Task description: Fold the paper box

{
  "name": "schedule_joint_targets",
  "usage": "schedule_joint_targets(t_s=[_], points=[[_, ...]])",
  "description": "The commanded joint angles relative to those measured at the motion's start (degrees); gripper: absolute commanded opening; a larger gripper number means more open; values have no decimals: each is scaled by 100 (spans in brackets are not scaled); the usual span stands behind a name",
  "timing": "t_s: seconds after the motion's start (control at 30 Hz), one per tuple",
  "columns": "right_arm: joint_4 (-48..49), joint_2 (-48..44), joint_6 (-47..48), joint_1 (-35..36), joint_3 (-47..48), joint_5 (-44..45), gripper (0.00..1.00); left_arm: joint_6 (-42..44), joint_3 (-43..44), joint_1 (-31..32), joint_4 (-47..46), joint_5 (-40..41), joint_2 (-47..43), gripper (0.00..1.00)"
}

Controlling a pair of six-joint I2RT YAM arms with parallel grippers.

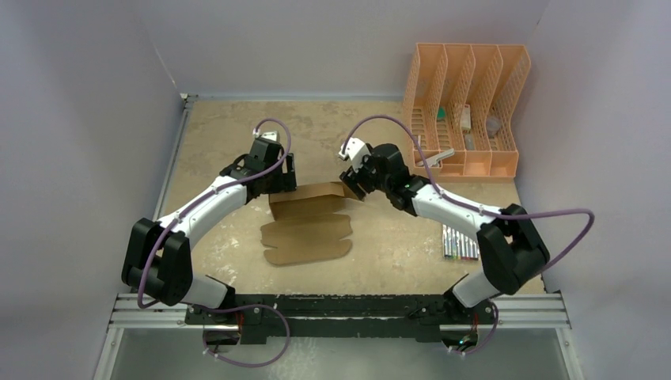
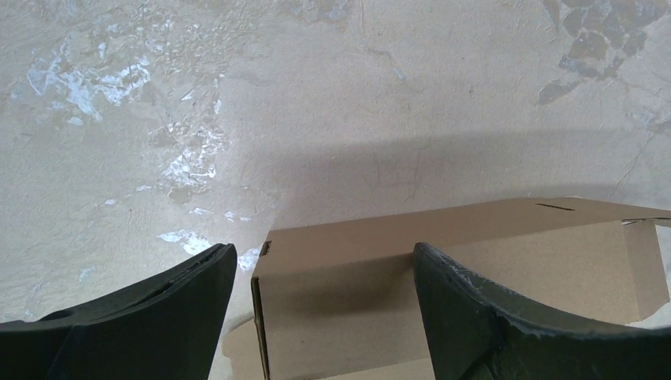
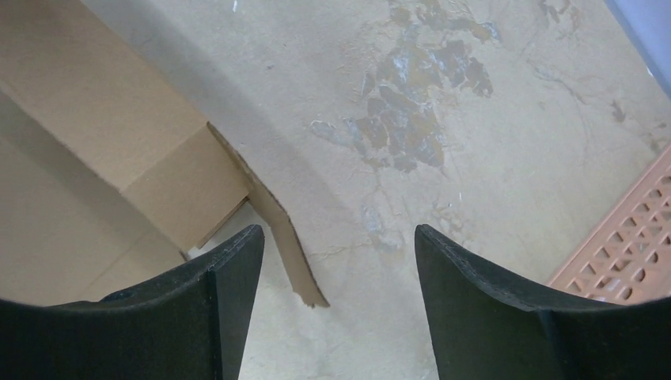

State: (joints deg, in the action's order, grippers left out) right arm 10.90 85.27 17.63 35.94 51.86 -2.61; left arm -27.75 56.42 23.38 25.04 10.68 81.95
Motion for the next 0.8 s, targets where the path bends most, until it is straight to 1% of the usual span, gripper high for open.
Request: schedule_joint_targets(t_s=[0.0, 0.17, 0.4, 0.6, 0.77], points=[[-400, 414, 565, 2, 628, -146, 73, 197, 16, 18, -30, -58, -123, 82], [-166, 817, 582, 0, 811, -212, 69, 275, 8, 18, -9, -159, -119, 81], [-219, 1339, 574, 165, 1045, -396, 64, 264, -33, 17, -52, -280, -119, 81], [-228, 1603, 379, 520, 1031, -204, 54, 41, -85, 16, -154, -366, -127, 81], [-167, 1543, -192, 773, 994, 17, 40, -283, -211, 18, -380, -510, -147, 80]])
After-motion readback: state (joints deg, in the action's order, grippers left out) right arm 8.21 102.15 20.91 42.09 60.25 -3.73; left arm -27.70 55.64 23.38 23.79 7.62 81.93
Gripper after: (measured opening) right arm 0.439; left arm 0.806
